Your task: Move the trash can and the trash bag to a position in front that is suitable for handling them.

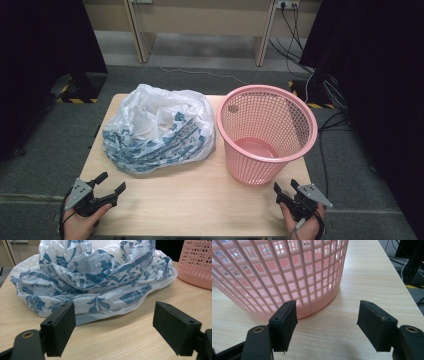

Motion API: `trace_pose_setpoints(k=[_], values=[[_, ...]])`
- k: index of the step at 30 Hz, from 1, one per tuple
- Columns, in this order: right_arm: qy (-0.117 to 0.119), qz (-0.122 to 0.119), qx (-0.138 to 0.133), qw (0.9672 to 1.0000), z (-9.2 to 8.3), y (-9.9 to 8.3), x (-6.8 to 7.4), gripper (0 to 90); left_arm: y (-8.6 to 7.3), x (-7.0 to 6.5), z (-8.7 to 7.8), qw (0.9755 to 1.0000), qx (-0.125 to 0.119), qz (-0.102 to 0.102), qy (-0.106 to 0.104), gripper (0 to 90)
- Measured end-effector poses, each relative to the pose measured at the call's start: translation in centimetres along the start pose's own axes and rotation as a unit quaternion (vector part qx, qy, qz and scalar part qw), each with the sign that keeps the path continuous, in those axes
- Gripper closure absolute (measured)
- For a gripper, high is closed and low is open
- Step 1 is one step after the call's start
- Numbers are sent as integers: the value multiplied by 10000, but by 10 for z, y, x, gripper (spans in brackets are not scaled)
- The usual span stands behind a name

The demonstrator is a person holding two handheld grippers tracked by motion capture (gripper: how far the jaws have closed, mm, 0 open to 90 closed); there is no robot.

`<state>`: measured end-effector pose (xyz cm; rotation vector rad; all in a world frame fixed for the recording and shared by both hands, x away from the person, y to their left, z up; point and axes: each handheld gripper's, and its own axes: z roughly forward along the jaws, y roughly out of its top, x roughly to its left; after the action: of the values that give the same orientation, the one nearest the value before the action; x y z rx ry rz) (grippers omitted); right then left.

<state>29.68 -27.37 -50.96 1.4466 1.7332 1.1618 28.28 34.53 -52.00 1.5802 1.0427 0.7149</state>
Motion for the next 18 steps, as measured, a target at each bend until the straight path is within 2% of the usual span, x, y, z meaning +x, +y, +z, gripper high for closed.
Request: trace_pose_setpoints(k=[6, 12, 18], values=[[3, -58, 15, 10000, 1, 0, 2, 314, 1, 0, 2, 9999, 127, -34, 56, 180], [2, 12, 37, 10000, 2, 1, 1, 310, 1, 2, 3, 9997, 185, -162, 84, 181], [7, -38, 27, 10000, 2, 1, 1, 306, 2, 1, 3, 9996, 233, -124, 76, 185]])
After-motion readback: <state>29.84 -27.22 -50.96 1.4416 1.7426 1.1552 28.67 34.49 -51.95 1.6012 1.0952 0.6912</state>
